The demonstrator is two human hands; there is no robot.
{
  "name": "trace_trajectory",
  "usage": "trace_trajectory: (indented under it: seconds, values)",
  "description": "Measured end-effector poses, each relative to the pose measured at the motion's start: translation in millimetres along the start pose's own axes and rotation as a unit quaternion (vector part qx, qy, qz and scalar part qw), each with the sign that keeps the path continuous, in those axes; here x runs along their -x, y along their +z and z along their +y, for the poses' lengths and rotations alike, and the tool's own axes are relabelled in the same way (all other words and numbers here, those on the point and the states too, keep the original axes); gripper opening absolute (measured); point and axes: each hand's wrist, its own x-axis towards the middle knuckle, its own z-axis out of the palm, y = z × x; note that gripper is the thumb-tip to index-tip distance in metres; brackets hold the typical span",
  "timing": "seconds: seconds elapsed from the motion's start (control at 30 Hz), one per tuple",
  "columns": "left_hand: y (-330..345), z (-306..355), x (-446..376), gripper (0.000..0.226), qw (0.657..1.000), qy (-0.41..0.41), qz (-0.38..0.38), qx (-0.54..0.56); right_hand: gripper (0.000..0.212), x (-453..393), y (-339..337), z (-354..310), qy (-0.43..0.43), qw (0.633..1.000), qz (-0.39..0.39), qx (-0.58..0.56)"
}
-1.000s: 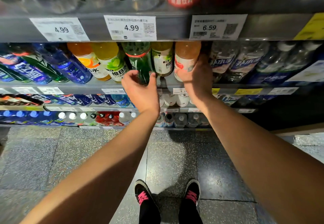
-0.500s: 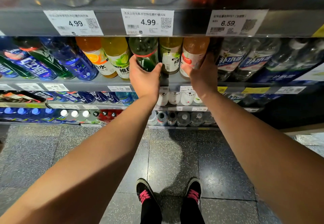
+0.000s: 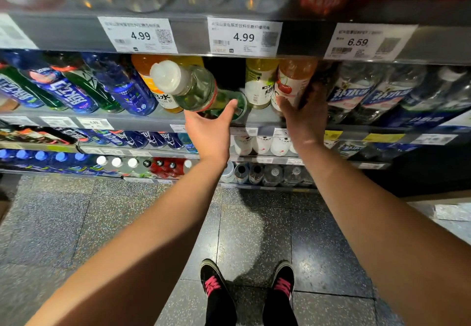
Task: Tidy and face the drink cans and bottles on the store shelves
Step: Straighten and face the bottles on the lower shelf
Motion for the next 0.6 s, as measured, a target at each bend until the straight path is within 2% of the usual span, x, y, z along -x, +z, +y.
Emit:
trace_trajectory:
  seconds: [0.13, 0.33, 0.47, 0.53, 0.6]
  values:
    - [-29, 1, 3, 0.056, 0.999, -0.022, 0.011, 0.034, 0.052, 44, 12, -1, -0.019, 0.999, 0.037, -0.029]
    - [-91, -6, -1, 0.052, 0.998, -0.050, 0.011, 0.045, 0.038, 87, 41, -32, -0.043, 0.999, -0.007, -0.015]
    - [-130, -1, -15, 0.057, 0.998, -0.062, 0.001, 0.021, 0.036, 105, 72, -54, -0.007, 0.998, -0.061, -0.023]
    - [-148, 4, -22, 0.050, 0.998, -0.058, 0.005, 0.004, 0.029, 116, 86, -62, 0.011, 0.994, -0.103, -0.029]
    - [-164, 7, -29, 0.041, 0.998, -0.052, 0.017, -0.015, 0.031, 123, 99, -69, 0.022, 0.991, -0.129, -0.033]
